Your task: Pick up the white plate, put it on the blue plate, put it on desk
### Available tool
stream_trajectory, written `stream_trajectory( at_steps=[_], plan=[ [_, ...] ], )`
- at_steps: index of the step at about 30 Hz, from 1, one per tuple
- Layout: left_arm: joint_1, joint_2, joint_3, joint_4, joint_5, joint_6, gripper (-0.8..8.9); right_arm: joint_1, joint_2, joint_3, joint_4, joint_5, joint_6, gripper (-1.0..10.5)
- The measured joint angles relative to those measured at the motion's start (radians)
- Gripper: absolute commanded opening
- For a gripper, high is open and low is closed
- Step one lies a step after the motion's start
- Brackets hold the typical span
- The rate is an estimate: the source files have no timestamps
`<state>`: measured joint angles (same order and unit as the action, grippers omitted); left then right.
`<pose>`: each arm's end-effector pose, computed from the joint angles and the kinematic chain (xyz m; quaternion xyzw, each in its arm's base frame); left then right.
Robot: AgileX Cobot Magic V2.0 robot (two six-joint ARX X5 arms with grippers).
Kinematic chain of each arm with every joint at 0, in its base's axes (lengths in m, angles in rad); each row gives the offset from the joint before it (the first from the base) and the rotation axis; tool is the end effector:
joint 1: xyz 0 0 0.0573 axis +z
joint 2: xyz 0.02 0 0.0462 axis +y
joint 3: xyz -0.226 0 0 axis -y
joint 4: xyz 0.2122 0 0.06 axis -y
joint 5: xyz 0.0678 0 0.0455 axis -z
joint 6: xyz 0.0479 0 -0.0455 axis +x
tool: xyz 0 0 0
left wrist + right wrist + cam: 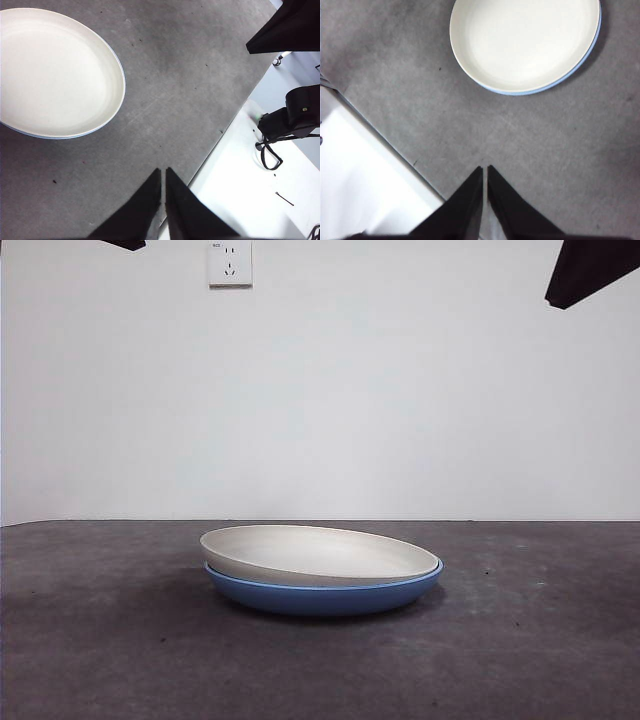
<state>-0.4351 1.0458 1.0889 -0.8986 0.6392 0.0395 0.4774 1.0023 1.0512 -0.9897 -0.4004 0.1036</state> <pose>0.1565 -0.1042 0.2879 -0.0268 0.4034 -0.4736 0.7824 0.1453 0.0962 0.2738 0.0244 0.4719 0.3548 0.8067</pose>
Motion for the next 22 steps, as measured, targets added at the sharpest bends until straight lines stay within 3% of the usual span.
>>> stream_trajectory(
  at_steps=[22],
  plan=[
    [0.0,0.0,0.0,0.0,0.0,0.0,0.14,0.0,0.0,0.0,0.022,0.0,-0.002,0.1]
  ],
)
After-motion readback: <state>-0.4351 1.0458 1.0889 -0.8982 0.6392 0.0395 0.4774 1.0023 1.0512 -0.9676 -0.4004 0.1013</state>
